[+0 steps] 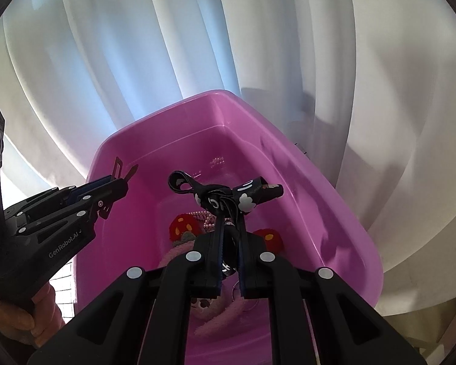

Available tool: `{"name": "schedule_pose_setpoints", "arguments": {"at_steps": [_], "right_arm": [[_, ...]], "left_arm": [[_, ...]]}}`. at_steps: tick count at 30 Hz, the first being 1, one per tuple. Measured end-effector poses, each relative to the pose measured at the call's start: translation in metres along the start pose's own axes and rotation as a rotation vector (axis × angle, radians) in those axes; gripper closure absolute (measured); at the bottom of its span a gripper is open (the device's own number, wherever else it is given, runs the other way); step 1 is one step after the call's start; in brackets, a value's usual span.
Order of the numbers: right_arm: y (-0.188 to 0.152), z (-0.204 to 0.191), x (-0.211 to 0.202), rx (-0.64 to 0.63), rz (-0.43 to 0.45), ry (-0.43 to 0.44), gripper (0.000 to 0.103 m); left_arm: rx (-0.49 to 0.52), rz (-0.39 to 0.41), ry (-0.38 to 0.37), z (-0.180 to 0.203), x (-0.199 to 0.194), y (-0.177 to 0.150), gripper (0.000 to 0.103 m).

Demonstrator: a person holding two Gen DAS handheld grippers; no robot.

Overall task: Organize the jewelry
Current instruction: 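Carry the hairpin and lanyard clip into the pink tub and open both grippers, then withdraw both tools from the tub toward the black watch and bangle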

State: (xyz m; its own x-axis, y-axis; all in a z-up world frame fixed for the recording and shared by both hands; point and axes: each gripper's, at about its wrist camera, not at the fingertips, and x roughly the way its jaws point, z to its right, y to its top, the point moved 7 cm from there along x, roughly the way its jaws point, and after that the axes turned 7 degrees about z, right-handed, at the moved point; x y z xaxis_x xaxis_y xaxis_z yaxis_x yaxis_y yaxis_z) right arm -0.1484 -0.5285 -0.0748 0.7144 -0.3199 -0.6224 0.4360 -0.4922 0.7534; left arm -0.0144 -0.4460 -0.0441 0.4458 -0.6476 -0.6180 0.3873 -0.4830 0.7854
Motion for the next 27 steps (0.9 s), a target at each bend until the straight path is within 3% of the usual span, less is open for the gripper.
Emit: {"name": "schedule_pose_setpoints", "arguments": {"at_steps": [2,4,6,8,10,12,16,27], "right_arm": [[0.000,0.000,0.002,0.004,-0.011,0.005,0.091],[-0.001,0.001,0.004,0.006,-0.017,0.004,0.079],[0.000,0.003,0.004,0.018,-0.017,0.009,0.054],[0.001,0.005,0.002,0.042,-0.011,0.019,0.038],[0.001,0.007,0.001,0.059,-0.018,0.021,0.037],[0.001,0.008,0.000,0.068,-0.027,0.025,0.036],[0.001,0.011,-0.001,0.079,-0.025,0.030,0.036],[0.002,0.000,-0.008,0.081,-0.008,0.081,0.036]], "left_arm": [[-0.003,-0.011,0.006,-0.001,-0.001,-0.001,0.087],[-0.004,-0.026,0.016,-0.002,0.002,-0.002,0.086],[-0.011,-0.034,0.020,-0.004,0.002,-0.003,0.085],[-0.019,-0.036,0.027,-0.006,0.002,-0.004,0.077],[-0.027,-0.023,0.040,-0.008,-0.001,-0.003,0.053],[-0.037,0.000,0.055,-0.011,-0.006,-0.001,0.039],[-0.055,0.032,0.073,-0.018,-0.015,0.003,0.023],[-0.094,0.067,0.107,-0.035,-0.043,0.001,0.014]]}}
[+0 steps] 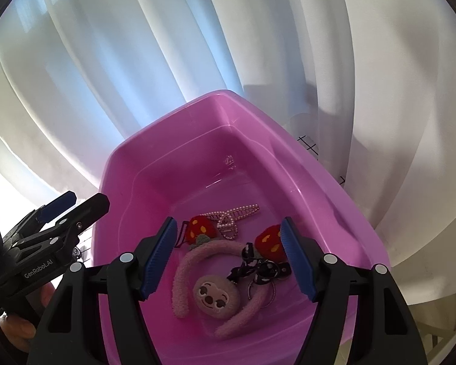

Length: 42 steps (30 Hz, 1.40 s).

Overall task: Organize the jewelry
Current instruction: 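Withdraw both tools from the tub toward the black watch and bangle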

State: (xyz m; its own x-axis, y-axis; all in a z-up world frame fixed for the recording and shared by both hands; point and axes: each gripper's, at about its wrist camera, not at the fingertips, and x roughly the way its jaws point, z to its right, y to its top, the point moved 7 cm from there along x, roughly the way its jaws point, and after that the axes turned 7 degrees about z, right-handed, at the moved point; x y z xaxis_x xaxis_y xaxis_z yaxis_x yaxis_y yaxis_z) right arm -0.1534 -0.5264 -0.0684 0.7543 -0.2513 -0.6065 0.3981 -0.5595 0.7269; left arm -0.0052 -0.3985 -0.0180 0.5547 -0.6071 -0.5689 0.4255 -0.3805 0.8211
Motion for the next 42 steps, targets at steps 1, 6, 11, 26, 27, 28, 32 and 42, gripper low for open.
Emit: {"name": "schedule_pose_setpoints", "arguments": {"at_steps": [1,6,11,26,27,28,32,42], "right_arm": [[-0.001,-0.003,0.000,-0.002,0.002,0.007,0.036],[-0.004,-0.021,-0.004,-0.010,0.008,0.042,0.036],[-0.006,-0.055,-0.010,-0.041,0.022,0.100,0.035],[-0.035,-0.234,-0.014,-0.285,0.040,0.328,0.030],[-0.041,-0.244,-0.010,-0.298,0.026,0.337,0.030],[-0.046,-0.253,-0.005,-0.310,0.009,0.342,0.030],[-0.073,-0.286,0.024,-0.341,-0.070,0.359,0.030],[-0.140,-0.327,0.115,-0.381,-0.226,0.326,0.030]], "left_arm": [[-0.002,0.007,0.002,-0.002,-0.004,0.000,0.014],[-0.022,0.037,0.029,-0.020,-0.026,-0.002,0.010],[-0.056,0.076,0.063,-0.053,-0.057,-0.005,0.007],[-0.244,0.130,0.346,-0.250,-0.149,-0.074,0.006],[-0.254,0.117,0.369,-0.264,-0.151,-0.084,0.006],[-0.265,0.104,0.392,-0.278,-0.151,-0.093,0.006],[-0.320,0.057,0.435,-0.327,-0.152,-0.131,0.006],[-0.295,-0.054,0.455,-0.381,-0.107,-0.195,0.006]]}}
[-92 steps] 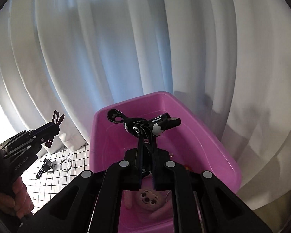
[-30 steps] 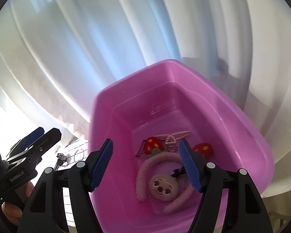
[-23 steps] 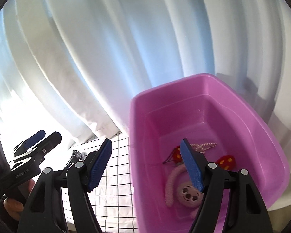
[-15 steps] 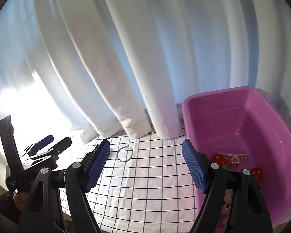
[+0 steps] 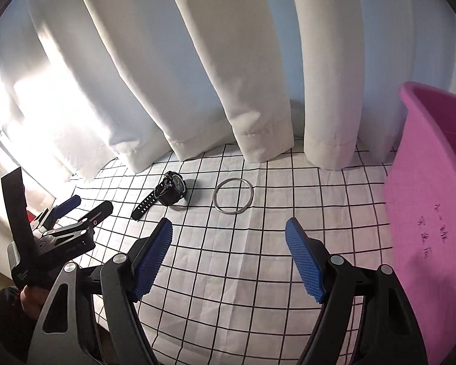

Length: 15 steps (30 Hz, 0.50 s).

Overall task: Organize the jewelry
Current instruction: 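Withdraw both tools from the tub toward the black watch and bangle, then close the left gripper on the black watch strap while the right gripper grasps the silver bangle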

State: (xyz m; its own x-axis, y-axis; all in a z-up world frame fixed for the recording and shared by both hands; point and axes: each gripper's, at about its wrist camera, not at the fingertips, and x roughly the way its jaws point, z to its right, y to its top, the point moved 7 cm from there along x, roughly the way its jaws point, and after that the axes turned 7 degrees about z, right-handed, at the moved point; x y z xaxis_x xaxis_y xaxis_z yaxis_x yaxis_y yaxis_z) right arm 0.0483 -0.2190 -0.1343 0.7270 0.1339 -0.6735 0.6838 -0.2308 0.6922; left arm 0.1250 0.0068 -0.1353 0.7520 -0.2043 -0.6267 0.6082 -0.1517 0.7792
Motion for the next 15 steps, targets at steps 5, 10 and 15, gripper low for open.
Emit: {"name": "schedule_pose_setpoints", "arguments": {"at_steps": [5,10,15], "right_arm": [[-0.010,0.000,0.056,0.002,-0.051,-0.019,0.030],[-0.020,0.002,0.097,0.013,-0.099,-0.044,0.030],[-0.024,0.003,0.116,-0.001,-0.114,-0.081,0.030]], "left_arm": [[0.030,-0.024,-0.011,-0.006,0.030,-0.011,0.006],[0.048,-0.037,-0.026,-0.011,0.058,-0.016,0.006],[0.068,-0.034,-0.039,-0.023,0.076,-0.021,0.006]]}}
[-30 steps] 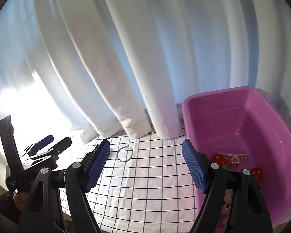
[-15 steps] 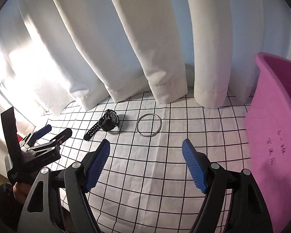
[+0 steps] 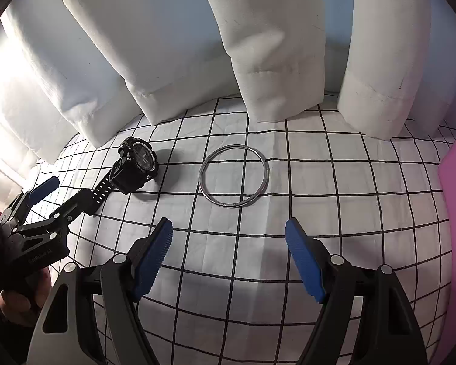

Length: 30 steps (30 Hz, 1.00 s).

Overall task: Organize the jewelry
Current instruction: 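Close the left gripper on the black watch strap while the right gripper grasps the silver bangle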

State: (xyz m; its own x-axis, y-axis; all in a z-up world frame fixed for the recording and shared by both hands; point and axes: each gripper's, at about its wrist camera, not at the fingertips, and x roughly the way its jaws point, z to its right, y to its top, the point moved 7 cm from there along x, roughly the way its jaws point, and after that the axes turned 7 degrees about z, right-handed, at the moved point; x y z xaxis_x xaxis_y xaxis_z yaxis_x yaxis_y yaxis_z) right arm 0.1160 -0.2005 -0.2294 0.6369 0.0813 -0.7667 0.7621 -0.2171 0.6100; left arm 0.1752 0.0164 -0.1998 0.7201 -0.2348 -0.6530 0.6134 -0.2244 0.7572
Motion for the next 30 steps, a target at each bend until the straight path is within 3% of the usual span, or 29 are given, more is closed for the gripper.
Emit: {"name": "schedule_pose_setpoints", "arguments": {"at_steps": [14,26,30], "right_arm": [[-0.001,-0.004,0.035,-0.063,-0.061,-0.092,0.030],[0.012,-0.003,0.053,-0.114,-0.053,-0.152,0.030],[0.018,-0.005,0.059,-0.136,-0.050,-0.165,0.024]], "left_arm": [[0.016,-0.041,-0.045,-0.015,0.042,-0.010,0.006],[0.041,-0.088,-0.090,-0.010,0.061,-0.013,0.006],[0.040,-0.111,-0.101,-0.008,0.066,-0.015,0.006]]}}
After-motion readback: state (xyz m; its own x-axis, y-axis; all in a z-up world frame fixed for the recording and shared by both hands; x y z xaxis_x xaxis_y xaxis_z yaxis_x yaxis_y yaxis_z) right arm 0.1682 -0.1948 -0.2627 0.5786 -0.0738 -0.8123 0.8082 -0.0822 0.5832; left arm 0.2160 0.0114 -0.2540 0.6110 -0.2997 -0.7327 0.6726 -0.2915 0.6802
